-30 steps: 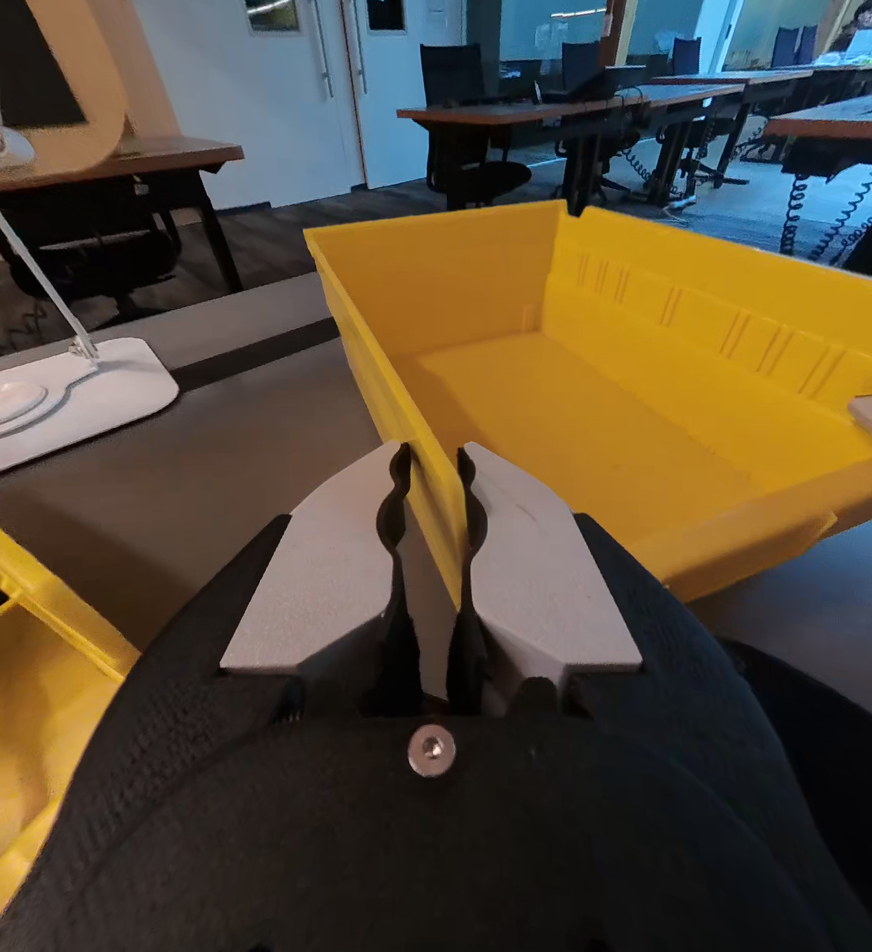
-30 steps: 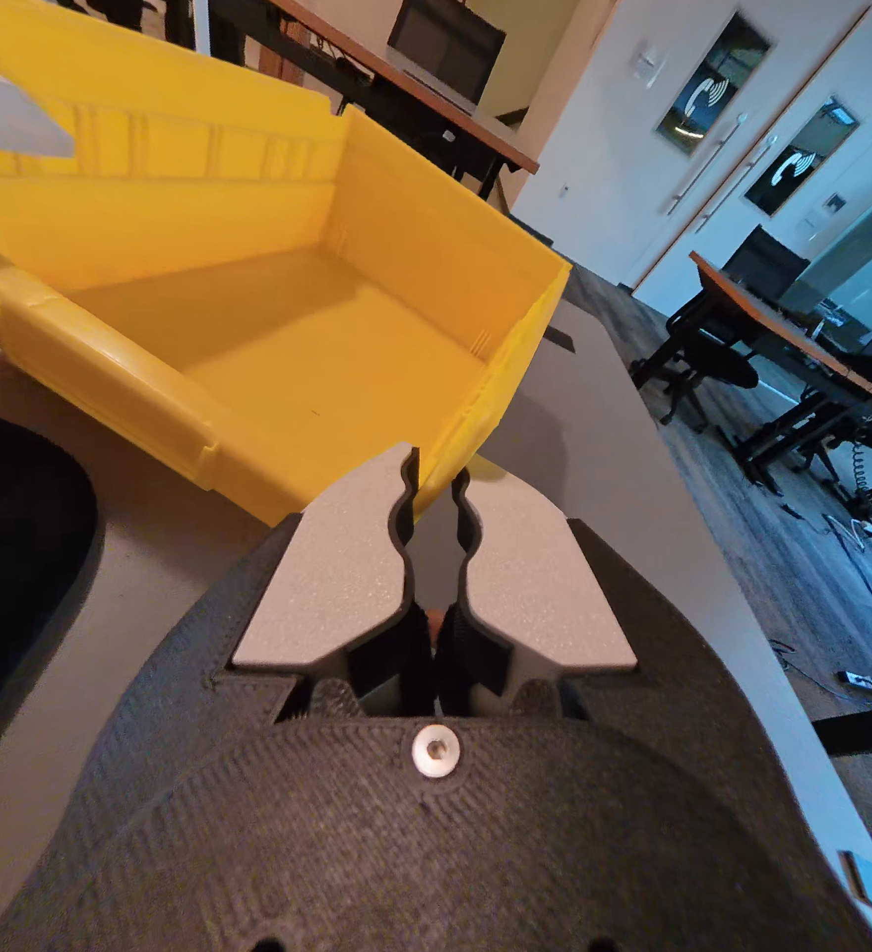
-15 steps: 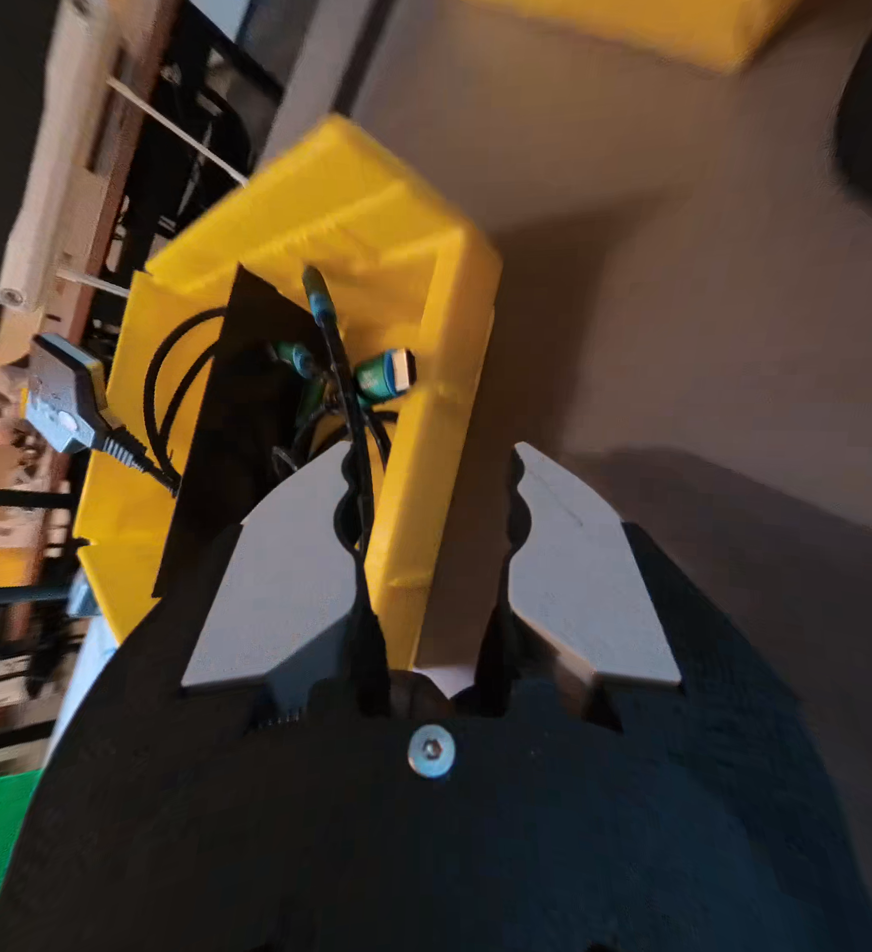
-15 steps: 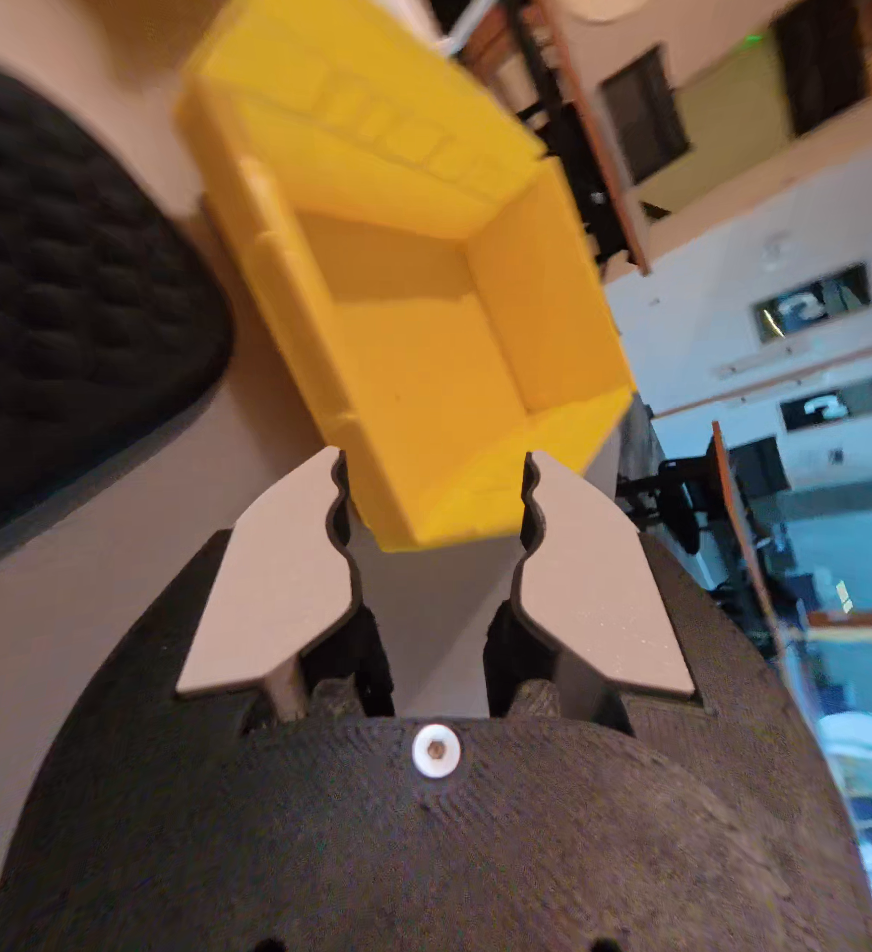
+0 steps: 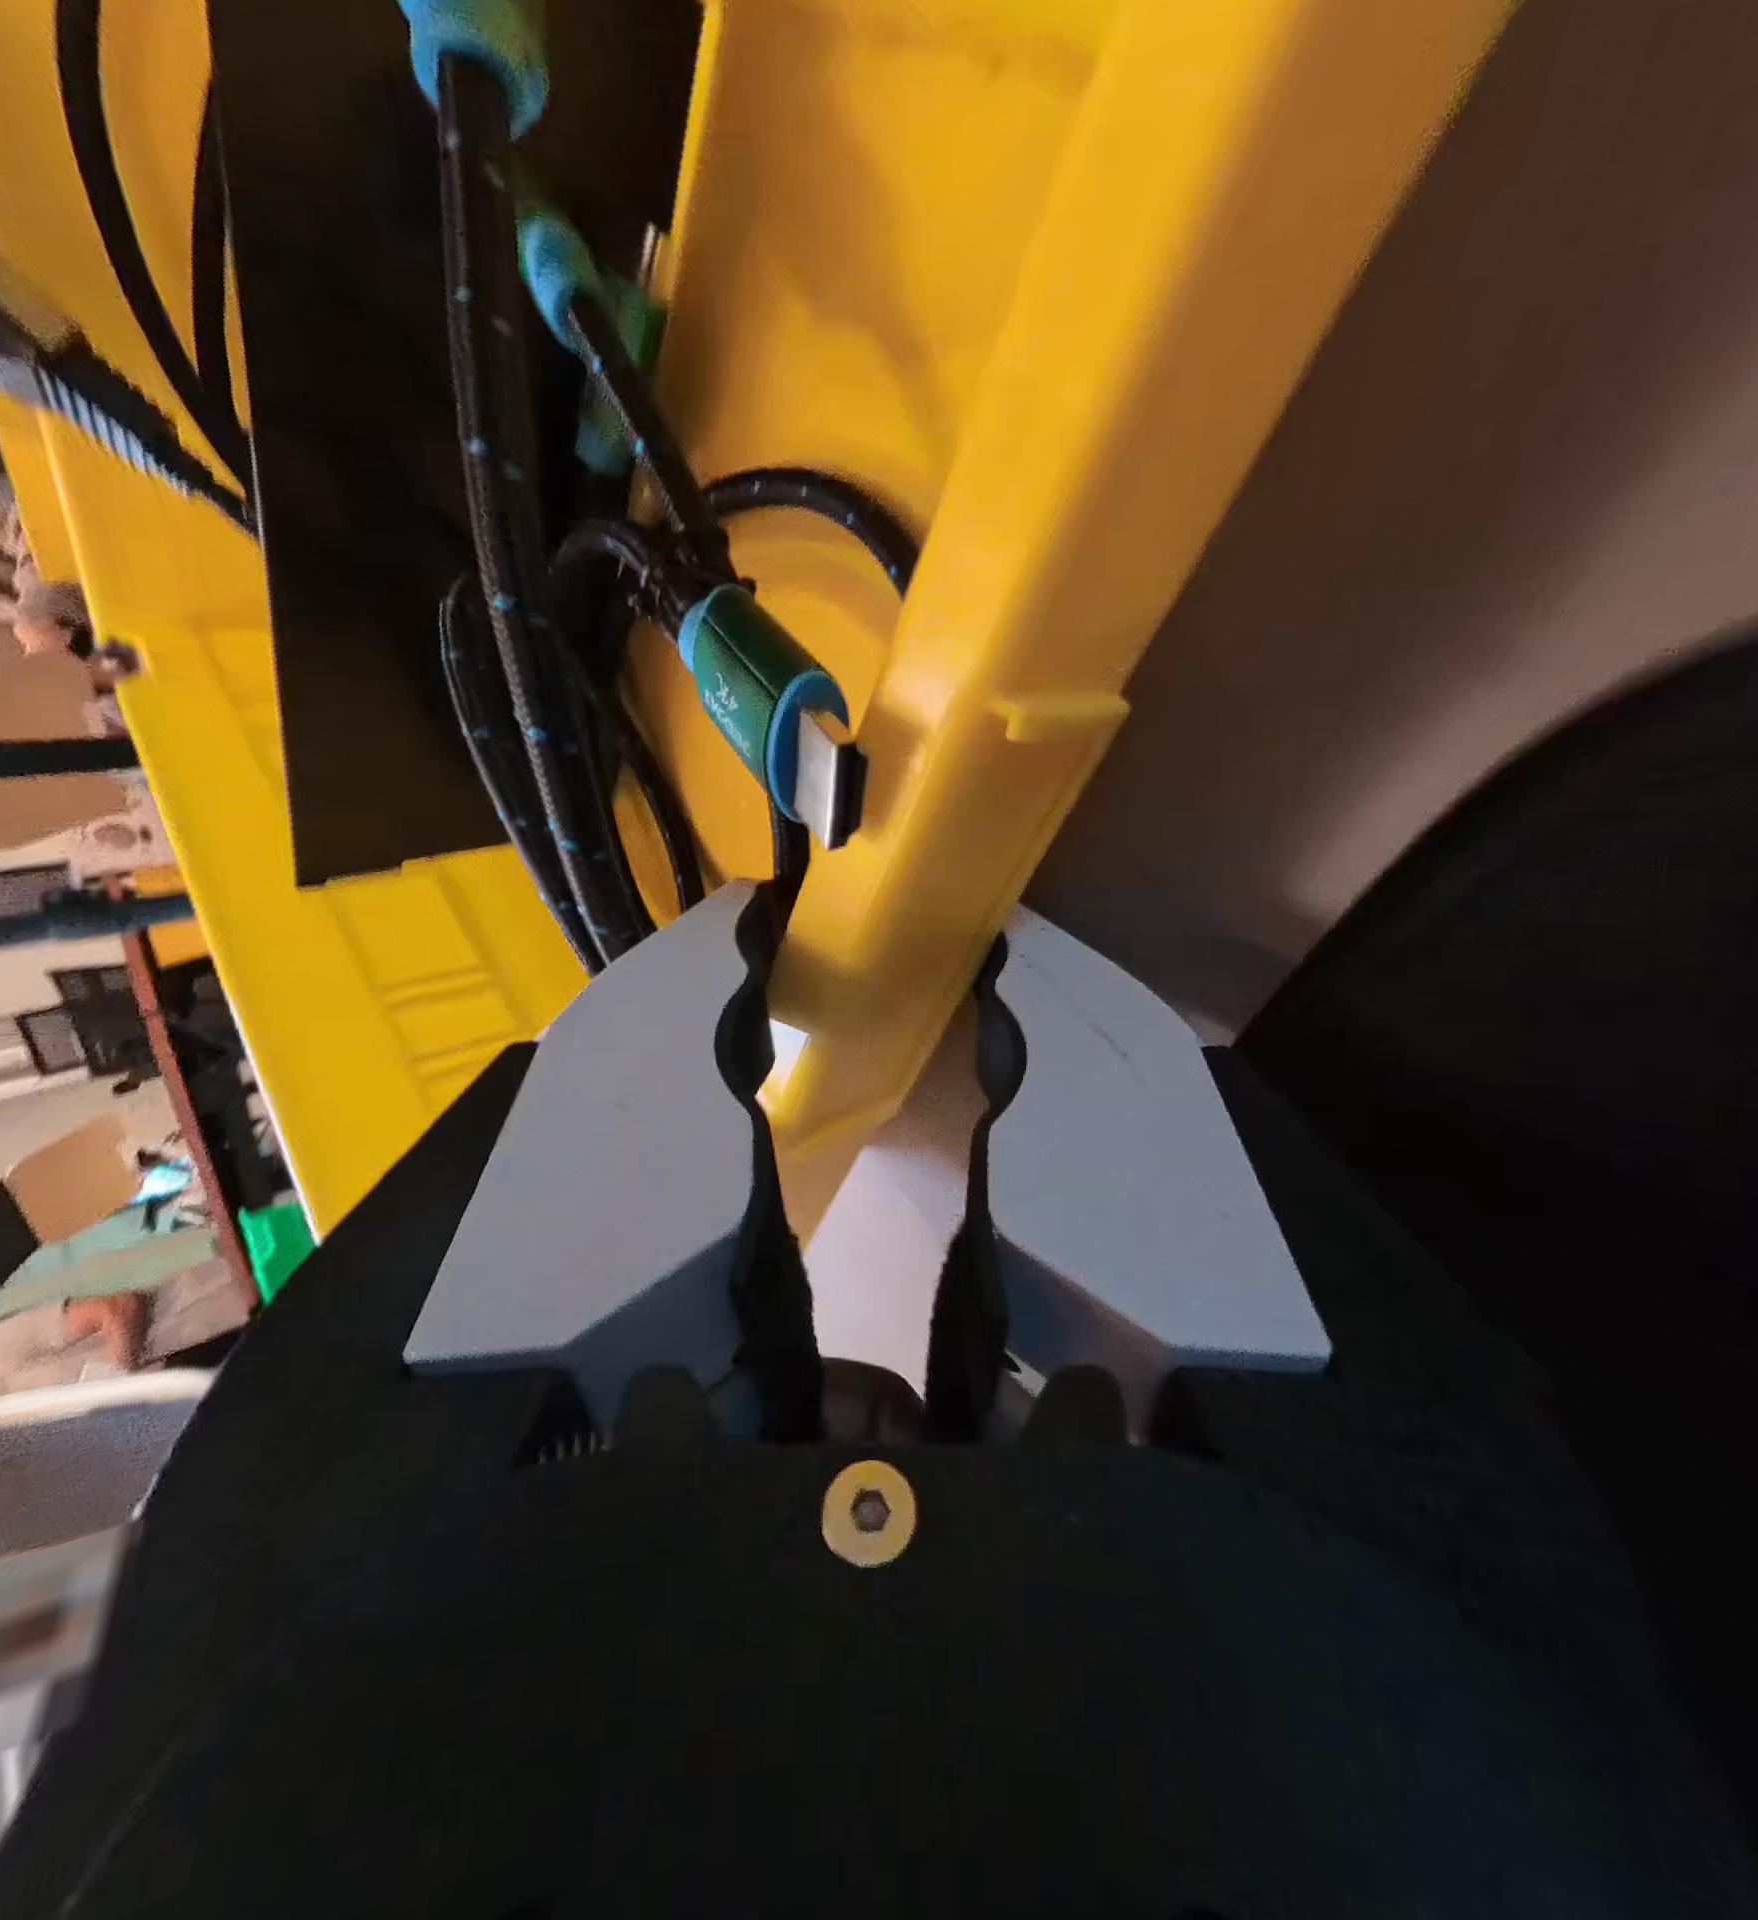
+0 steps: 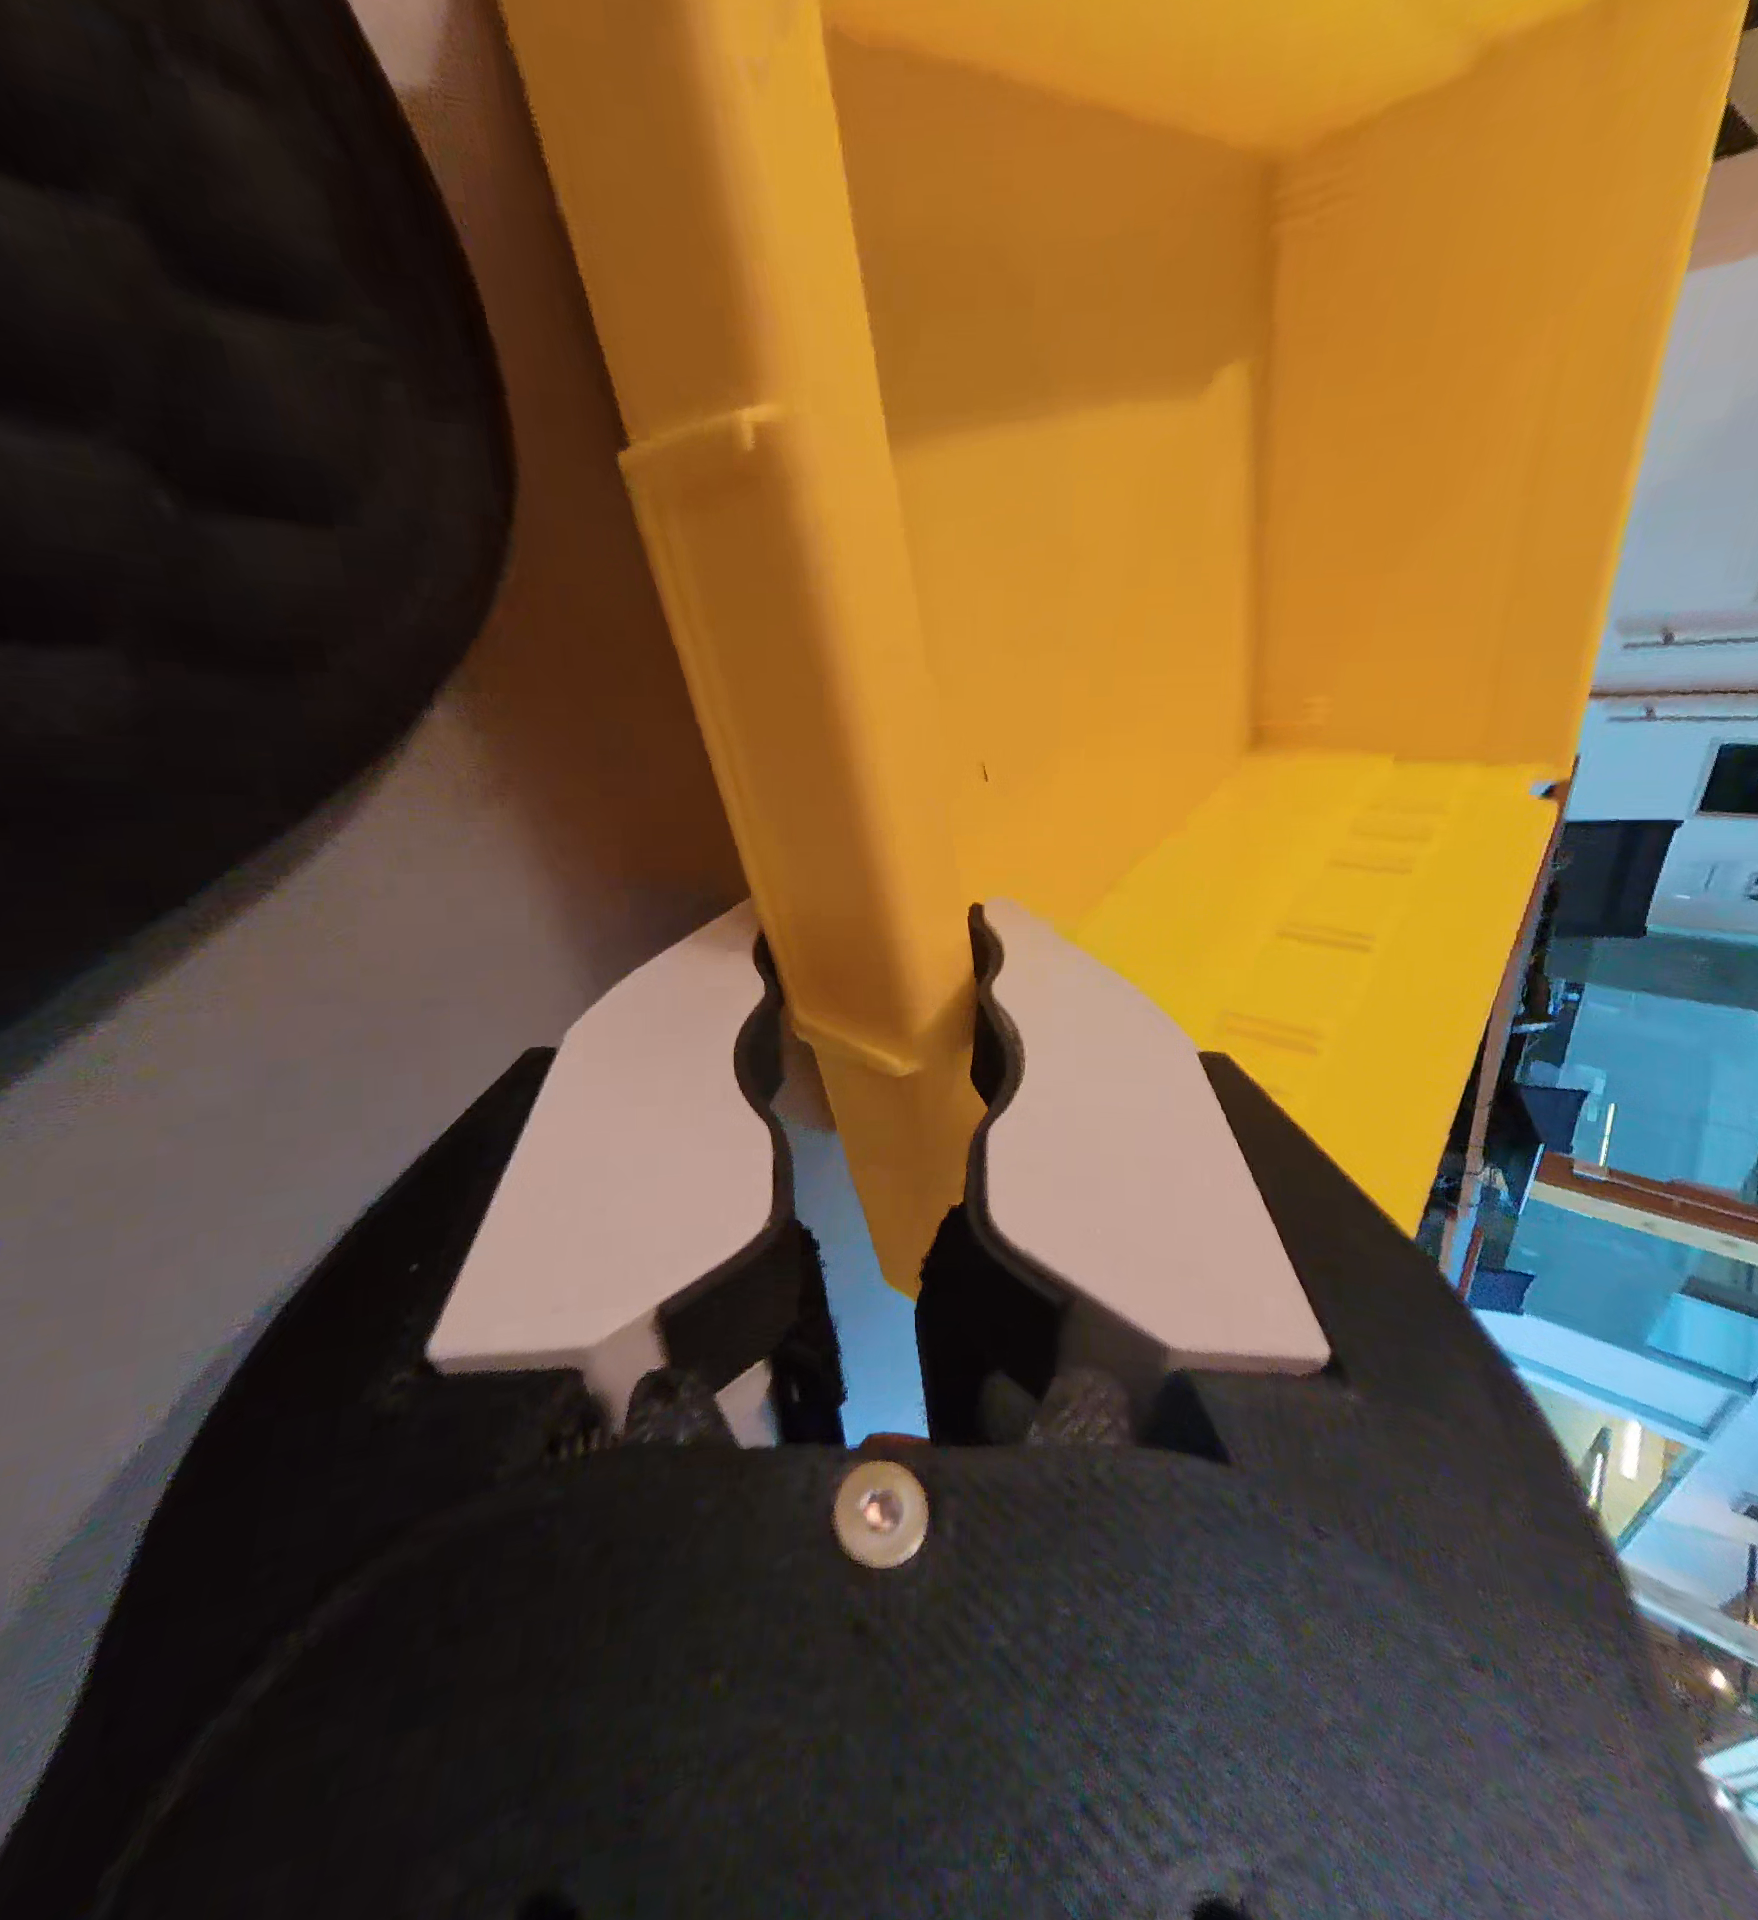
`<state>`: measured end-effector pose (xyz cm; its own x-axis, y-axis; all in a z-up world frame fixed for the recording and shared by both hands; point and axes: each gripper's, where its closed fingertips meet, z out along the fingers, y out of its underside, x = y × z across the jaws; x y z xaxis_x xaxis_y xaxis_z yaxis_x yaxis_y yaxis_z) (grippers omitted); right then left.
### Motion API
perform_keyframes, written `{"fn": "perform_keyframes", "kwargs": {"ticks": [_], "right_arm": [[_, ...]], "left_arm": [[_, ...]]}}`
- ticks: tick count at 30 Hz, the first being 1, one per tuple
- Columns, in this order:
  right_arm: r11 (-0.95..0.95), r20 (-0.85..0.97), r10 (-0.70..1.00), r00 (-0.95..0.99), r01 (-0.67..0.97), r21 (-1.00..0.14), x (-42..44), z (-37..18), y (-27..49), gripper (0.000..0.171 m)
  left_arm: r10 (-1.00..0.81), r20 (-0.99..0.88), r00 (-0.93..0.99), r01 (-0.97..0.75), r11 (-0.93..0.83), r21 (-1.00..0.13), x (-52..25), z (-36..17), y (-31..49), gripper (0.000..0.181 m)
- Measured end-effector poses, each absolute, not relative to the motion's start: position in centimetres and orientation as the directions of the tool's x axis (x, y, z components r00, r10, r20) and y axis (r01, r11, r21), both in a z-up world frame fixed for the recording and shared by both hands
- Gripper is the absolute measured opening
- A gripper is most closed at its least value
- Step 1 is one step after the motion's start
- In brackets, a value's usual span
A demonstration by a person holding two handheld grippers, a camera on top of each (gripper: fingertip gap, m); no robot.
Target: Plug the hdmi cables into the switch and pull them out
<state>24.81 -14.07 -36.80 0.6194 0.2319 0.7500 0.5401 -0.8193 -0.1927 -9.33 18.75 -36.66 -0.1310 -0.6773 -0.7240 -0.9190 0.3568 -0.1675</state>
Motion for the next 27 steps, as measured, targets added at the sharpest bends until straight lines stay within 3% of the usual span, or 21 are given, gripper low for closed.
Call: {"fn": "perform_keyframes", "kwargs": {"ticks": [6, 18, 27], "right_arm": [[-0.844, 0.752, 0.194, 0.63, 0.498, -0.199, 26.6, -36.8, -16.1, 0.034], [-0.802, 0.786, 0.248, 0.566, 0.575, -0.161, 29.2, -36.8, -22.4, 0.034], [-0.834, 0.8, 0.232, 0.553, 0.537, -0.129, 30.2, -36.9, -25.9, 0.038]], "left_arm": [[-0.671, -0.736, -0.091, -0.944, 0.293, -0.151, -16.5, -36.6, 20.9, 0.036], [-0.612, -0.765, -0.203, -0.89, 0.441, -0.116, -29.7, -36.3, 21.8, 0.033], [-0.622, -0.76, -0.186, -0.896, 0.425, -0.129, -32.2, -36.3, 19.3, 0.032]]}}
